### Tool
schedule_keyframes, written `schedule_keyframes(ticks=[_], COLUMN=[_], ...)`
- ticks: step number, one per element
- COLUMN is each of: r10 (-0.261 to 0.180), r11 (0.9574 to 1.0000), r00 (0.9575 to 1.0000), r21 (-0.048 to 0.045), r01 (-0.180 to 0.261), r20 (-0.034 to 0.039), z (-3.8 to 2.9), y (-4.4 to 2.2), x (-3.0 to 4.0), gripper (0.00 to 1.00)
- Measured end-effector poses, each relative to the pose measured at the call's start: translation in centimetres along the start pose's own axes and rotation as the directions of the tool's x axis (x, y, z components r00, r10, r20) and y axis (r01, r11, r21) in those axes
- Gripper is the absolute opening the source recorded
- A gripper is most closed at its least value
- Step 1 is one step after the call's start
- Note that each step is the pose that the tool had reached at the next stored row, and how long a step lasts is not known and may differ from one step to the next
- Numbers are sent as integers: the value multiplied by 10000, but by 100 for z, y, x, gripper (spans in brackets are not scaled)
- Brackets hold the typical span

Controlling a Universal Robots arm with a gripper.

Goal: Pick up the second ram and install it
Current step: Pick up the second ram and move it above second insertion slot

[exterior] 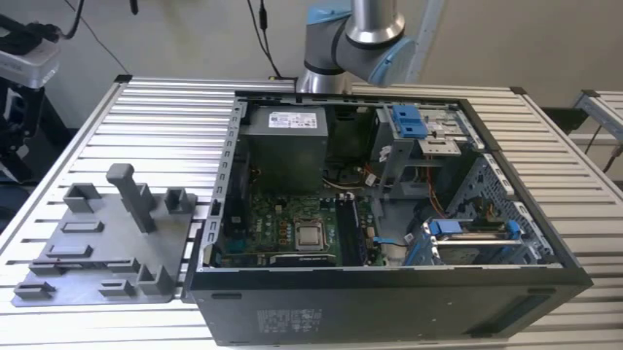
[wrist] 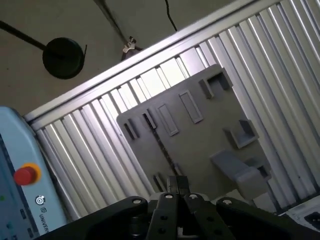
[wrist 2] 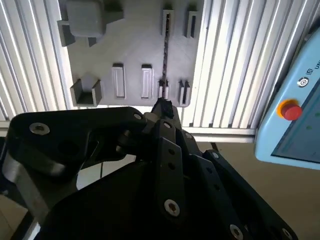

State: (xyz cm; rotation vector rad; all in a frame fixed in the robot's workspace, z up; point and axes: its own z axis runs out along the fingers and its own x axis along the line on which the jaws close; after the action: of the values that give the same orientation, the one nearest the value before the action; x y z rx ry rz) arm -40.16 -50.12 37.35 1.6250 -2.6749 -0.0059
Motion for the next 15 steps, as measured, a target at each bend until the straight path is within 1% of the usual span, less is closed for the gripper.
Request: schedule_keyframes(ticks=[3, 6, 9, 12, 13, 15], r10=[-538, -1062, -1534, -1856, -1982, -2288], r11=[9986, 9943, 9882, 9826, 9801, 9735], r00=[9986, 9943, 9881, 9826, 9801, 9734], r21=[11, 23, 33, 36, 37, 41], r01=[538, 1063, 1534, 1856, 1983, 2288], r20=[-19, -45, -72, -77, -78, -79], z=[2, 8, 13, 21, 23, 30], y=[0, 1, 4, 4, 5, 6], x=[0, -2, -6, -5, -5, -7], gripper=[11, 11, 11, 11, 11, 11])
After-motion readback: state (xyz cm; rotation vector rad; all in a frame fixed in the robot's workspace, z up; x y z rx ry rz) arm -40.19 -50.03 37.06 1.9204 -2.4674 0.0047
